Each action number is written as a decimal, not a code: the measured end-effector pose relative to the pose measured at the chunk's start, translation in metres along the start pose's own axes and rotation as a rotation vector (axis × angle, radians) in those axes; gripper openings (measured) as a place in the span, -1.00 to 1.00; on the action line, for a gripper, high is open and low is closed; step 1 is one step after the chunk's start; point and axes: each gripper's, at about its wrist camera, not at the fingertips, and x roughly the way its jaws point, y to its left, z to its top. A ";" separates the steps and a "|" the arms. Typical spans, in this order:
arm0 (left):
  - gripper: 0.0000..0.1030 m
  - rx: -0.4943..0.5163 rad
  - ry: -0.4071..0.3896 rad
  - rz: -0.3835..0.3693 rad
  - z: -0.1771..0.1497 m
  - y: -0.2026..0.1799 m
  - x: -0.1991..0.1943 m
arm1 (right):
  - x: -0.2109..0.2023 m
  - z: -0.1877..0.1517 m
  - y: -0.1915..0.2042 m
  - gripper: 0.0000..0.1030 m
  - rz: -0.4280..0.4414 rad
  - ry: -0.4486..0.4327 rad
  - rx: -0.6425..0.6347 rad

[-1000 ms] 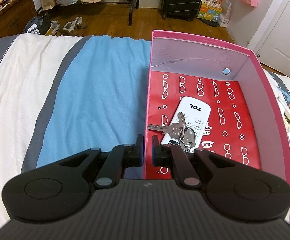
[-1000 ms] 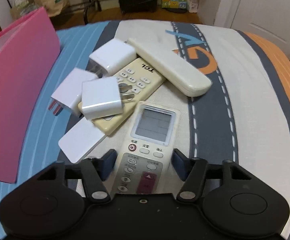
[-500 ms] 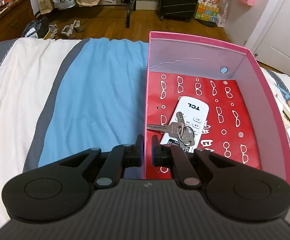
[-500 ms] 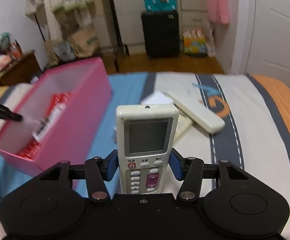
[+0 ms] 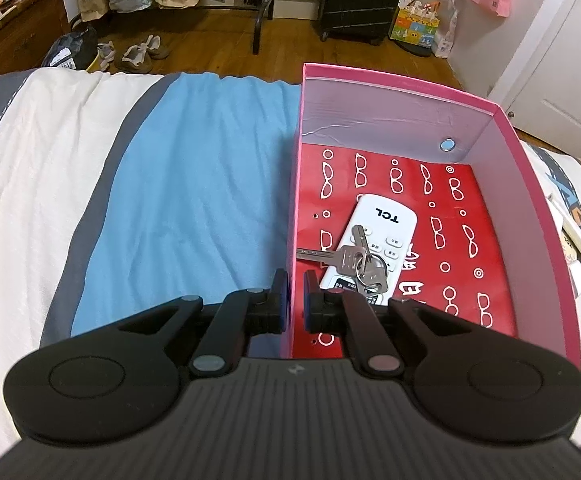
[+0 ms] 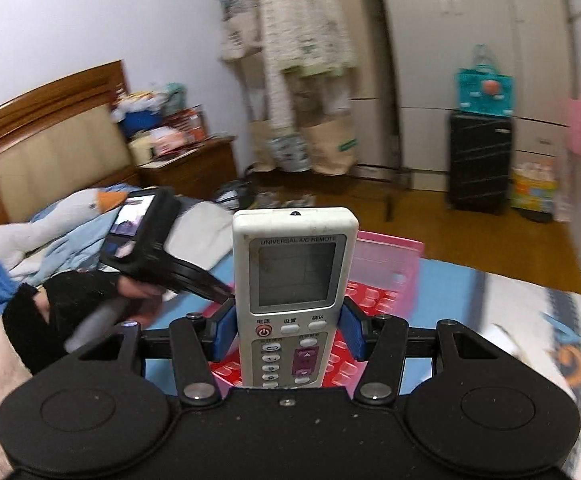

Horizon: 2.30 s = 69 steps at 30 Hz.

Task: Organize rigid objects
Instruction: 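Carry the beige remote with the right tool and release it into the box, then move the right tool to the white charger on the bed and grasp it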

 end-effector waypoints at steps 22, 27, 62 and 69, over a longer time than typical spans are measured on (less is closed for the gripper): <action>-0.90 -0.008 -0.006 -0.017 0.000 0.002 0.000 | 0.195 0.007 -0.008 0.13 -0.092 0.351 -0.016; -0.90 -0.007 -0.006 -0.017 0.001 0.002 0.001 | 0.218 0.011 -0.016 0.14 -0.059 0.380 0.047; -0.88 0.065 0.001 0.018 -0.001 -0.007 -0.001 | 0.058 -0.044 -0.154 0.33 -0.190 0.295 0.240; -0.88 0.066 0.004 0.021 0.000 -0.006 0.000 | 0.083 -0.062 -0.174 0.31 -0.282 0.346 0.295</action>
